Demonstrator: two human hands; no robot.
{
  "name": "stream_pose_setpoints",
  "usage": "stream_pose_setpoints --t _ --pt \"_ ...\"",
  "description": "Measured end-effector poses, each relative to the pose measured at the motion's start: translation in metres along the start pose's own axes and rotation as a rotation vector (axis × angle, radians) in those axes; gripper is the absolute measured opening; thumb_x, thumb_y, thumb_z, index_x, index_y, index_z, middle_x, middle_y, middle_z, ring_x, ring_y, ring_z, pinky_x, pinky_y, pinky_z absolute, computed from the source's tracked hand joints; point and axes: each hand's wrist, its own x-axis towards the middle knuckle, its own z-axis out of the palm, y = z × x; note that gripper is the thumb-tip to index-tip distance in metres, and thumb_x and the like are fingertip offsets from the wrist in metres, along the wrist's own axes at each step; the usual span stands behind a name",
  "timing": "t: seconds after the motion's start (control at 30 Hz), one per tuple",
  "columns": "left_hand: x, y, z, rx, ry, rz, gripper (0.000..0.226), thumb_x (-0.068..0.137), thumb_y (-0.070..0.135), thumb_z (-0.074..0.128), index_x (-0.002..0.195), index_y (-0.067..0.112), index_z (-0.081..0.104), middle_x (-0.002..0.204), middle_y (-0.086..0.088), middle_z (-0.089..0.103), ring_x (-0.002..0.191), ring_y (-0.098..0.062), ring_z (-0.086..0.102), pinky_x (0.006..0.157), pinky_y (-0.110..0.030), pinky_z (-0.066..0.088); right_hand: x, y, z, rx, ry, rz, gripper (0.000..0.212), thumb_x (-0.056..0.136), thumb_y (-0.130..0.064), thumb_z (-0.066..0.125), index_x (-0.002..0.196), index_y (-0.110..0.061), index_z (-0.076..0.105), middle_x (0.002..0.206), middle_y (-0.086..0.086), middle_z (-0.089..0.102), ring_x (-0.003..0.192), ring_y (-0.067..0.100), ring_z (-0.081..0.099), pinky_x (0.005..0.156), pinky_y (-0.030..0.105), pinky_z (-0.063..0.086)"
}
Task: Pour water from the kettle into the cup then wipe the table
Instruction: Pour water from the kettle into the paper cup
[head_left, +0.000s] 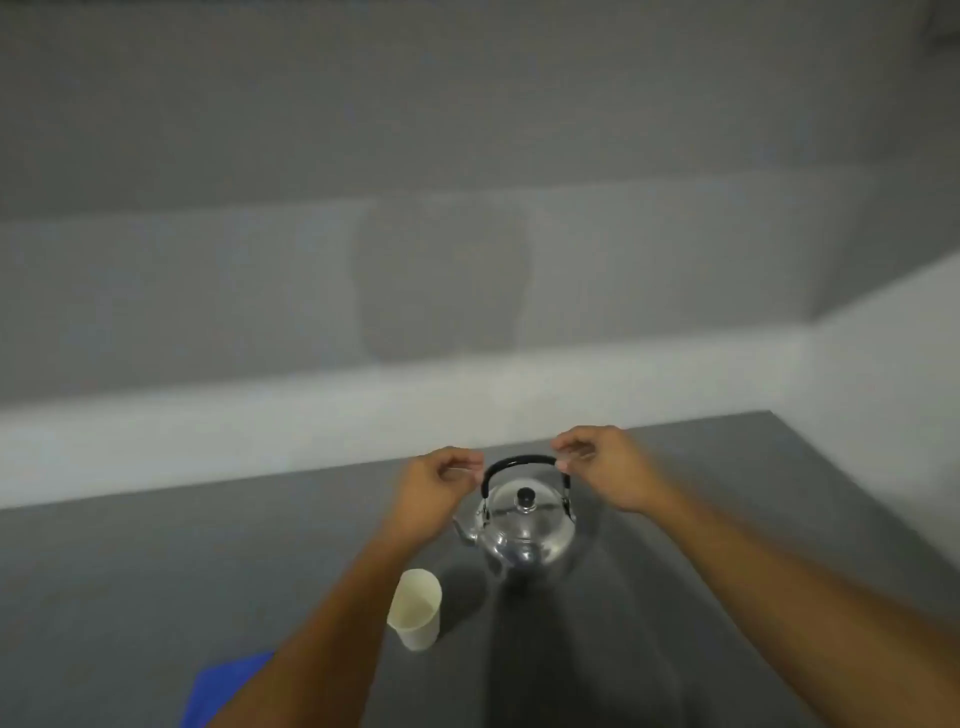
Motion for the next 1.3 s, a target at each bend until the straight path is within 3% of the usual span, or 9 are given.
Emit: stream_pose_setpoints --t 0.1,0.17,0.33,0.43,0.53,0.7,0.9,1.1,1.3 --pt "0.012 -0.011 0.009 0.073 0.042 -0.051 0.029 0.087 0.008 0.076 0.115 0.016 0.073 0.110 0.000 0.075 0.088 -0.007 0.070 0.074 -0.009 0.051 0.016 0.016 0.007 -0.058 -0.002 0.013 0.033 0.085 -0.016 0.078 0.117 -0.023 0.072 0.113 -0.007 0.071 0.105 0.013 0.064 0.095 0.029 0.048" --pt "0.021 -0.019 0.016 0.084 0.039 -0.089 0.038 0.084 0.007 0.079 0.120 0.015 0.070 0.111 -0.002 0.073 0.090 -0.003 0.068 0.071 -0.006 0.051 0.024 0.023 0.014 -0.075 -0.011 0.026 0.039 0.085 -0.018 0.079 0.122 -0.023 0.069 0.119 -0.005 0.070 0.106 0.013 0.063 0.094 0.029 0.049" --pt "0.038 -0.031 0.023 0.140 -0.004 -0.108 0.041 0.082 0.004 0.080 0.121 0.015 0.069 0.109 0.000 0.075 0.098 -0.012 0.073 0.093 -0.031 0.057 0.036 0.030 0.024 -0.046 -0.072 0.043 0.044 0.085 -0.011 0.079 0.127 -0.016 0.068 0.114 -0.001 0.072 0.102 0.015 0.066 0.102 0.037 0.052" --pt "0.043 -0.039 0.024 0.202 -0.018 -0.096 0.034 0.082 0.010 0.081 0.111 0.027 0.073 0.097 0.013 0.076 0.089 0.002 0.072 0.087 -0.022 0.055 0.038 0.030 0.029 -0.051 -0.106 0.029 0.038 0.086 -0.012 0.078 0.123 -0.017 0.070 0.117 0.002 0.074 0.106 0.019 0.069 0.104 0.039 0.050" --pt "0.048 -0.045 0.024 0.249 -0.011 -0.082 0.033 0.081 0.014 0.082 0.111 0.025 0.076 0.094 0.013 0.076 0.087 0.006 0.070 0.081 -0.010 0.050 0.042 0.025 0.029 -0.093 -0.128 0.017 0.033 0.087 -0.018 0.077 0.120 -0.023 0.072 0.117 0.000 0.074 0.106 0.017 0.068 0.101 0.035 0.050" --pt "0.049 -0.045 0.024 0.273 0.014 -0.057 0.028 0.078 0.013 0.083 0.104 0.024 0.080 0.094 0.007 0.079 0.086 -0.004 0.073 0.084 -0.014 0.049 0.044 0.018 0.034 -0.162 -0.168 -0.041 0.026 0.089 -0.024 0.075 0.114 -0.025 0.074 0.108 -0.004 0.074 0.098 0.013 0.067 0.091 0.029 0.050" --pt "0.045 -0.048 0.021 0.247 0.002 -0.042 0.036 0.075 0.008 0.084 0.083 0.042 0.075 0.077 0.024 0.076 0.076 0.007 0.071 0.079 -0.011 0.052 0.040 0.019 0.042 -0.174 -0.147 -0.067 0.020 0.087 -0.029 0.076 0.107 -0.029 0.075 0.097 -0.003 0.069 0.089 0.014 0.063 0.076 0.026 0.042" --pt "0.042 -0.047 0.020 0.219 -0.014 -0.019 0.034 0.077 0.005 0.083 0.091 0.035 0.077 0.087 0.013 0.078 0.085 -0.002 0.074 0.090 -0.026 0.056 0.033 0.017 0.045 -0.119 -0.142 -0.079 0.020 0.089 -0.026 0.074 0.108 -0.031 0.075 0.097 -0.007 0.070 0.089 0.005 0.063 0.079 0.021 0.044" --pt "0.027 -0.044 -0.004 0.231 -0.157 -0.005 0.048 0.086 0.015 0.080 0.132 0.023 0.066 0.122 0.008 0.073 0.115 -0.009 0.068 0.109 -0.033 0.049 0.016 0.016 0.049 -0.084 -0.095 -0.087 0.015 0.091 -0.023 0.072 0.105 -0.028 0.075 0.094 0.001 0.074 0.087 0.017 0.066 0.083 0.029 0.047"
